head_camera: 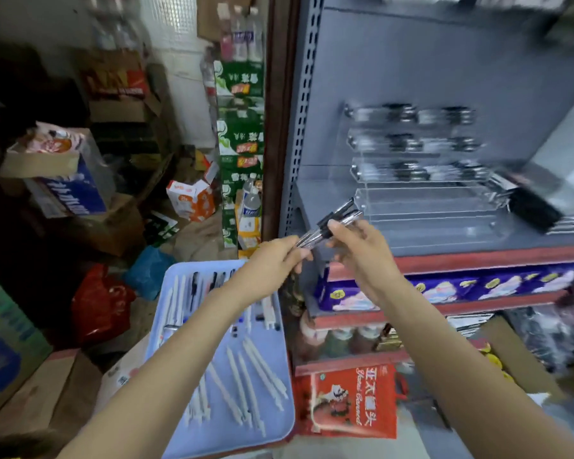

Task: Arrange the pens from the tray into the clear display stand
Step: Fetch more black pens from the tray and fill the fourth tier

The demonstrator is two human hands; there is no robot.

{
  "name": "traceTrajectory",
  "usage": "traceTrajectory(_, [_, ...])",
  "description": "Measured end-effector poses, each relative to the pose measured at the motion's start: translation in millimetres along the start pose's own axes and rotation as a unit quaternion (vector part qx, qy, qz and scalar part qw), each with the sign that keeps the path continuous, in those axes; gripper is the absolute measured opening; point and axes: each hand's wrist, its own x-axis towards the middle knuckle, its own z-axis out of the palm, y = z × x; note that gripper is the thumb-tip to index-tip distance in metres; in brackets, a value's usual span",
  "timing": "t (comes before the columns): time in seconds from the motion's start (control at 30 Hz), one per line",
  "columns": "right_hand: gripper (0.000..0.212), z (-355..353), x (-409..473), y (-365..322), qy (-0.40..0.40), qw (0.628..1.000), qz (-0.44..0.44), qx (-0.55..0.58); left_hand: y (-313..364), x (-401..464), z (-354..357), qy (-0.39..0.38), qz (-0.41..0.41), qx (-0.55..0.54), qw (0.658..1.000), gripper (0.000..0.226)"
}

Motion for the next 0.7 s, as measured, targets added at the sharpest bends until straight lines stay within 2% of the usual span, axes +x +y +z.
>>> traceTrajectory(0.1, [0.005,-56.0,27.2,-28.8,-0.006,0.998,-0.039,0.05,26.8,43.5,13.1,0.007,0.031,0.001,0.999,0.029])
traceTrajectory(0.27, [0.016,-139.5,71.7,-55.5,-0.032,0.997,-0.06,0.038,51.5,108.7,41.2,0.043,0.028,-0.014,0.999,0.023])
traceTrajectory(0.4, [0.01,-188.8,107.1,-68.3,-0.001,0.996,-0.081,0.024,56.5,136.2,52.1,0.172,-0.027,-0.036,0.984,0.018])
traceTrajectory(0.5, [0.006,-207.3,128.8,-69.3,0.01,0.994,-0.094,-0.051,57.1,143.6,55.5,0.225,-0.066,-0.052,0.971,0.015])
traceTrajectory(0.6, [0.004,-210.6,146.7,-60.4,0.027,0.982,-0.11,-0.151,62.3,146.9,58.2,0.211,-0.094,-0.054,0.971,0.019])
traceTrajectory(0.7, [0.005,-207.3,158.6,-53.4,0.014,0.942,-0.145,-0.303,70.5,152.3,58.9,0.198,-0.101,-0.064,0.973,0.02])
